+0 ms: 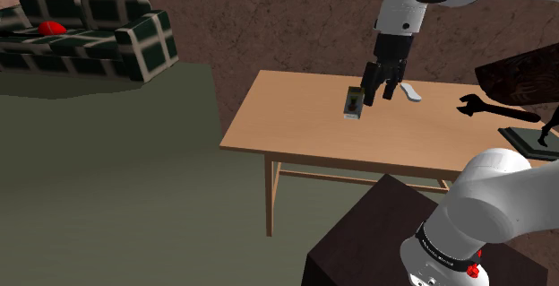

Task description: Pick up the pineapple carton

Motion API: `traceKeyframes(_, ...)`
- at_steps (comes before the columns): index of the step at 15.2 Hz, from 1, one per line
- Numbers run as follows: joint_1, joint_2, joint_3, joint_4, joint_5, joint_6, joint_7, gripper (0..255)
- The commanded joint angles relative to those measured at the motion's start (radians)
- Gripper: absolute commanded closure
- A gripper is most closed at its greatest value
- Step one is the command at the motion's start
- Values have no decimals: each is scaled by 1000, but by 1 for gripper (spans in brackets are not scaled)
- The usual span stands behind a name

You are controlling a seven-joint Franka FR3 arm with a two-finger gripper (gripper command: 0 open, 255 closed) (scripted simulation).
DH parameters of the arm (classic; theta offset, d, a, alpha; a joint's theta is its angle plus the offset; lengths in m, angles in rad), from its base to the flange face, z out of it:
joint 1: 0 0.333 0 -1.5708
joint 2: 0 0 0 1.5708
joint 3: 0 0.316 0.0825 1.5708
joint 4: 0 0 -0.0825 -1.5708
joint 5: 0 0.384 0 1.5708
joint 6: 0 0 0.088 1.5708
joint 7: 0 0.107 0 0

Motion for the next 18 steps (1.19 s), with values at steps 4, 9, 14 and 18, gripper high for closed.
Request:
traceKeyframes(4,-9,28,-61,-20,-59,48,-102,0)
traceKeyframes(9,-21,105,-162,-26,-145,140,-267,0)
traceKeyframes(14,-24,219,-263,3,-206,241,-428,0)
traceKeyframes(18,-19,333,-342,52,-230,321,-558,0)
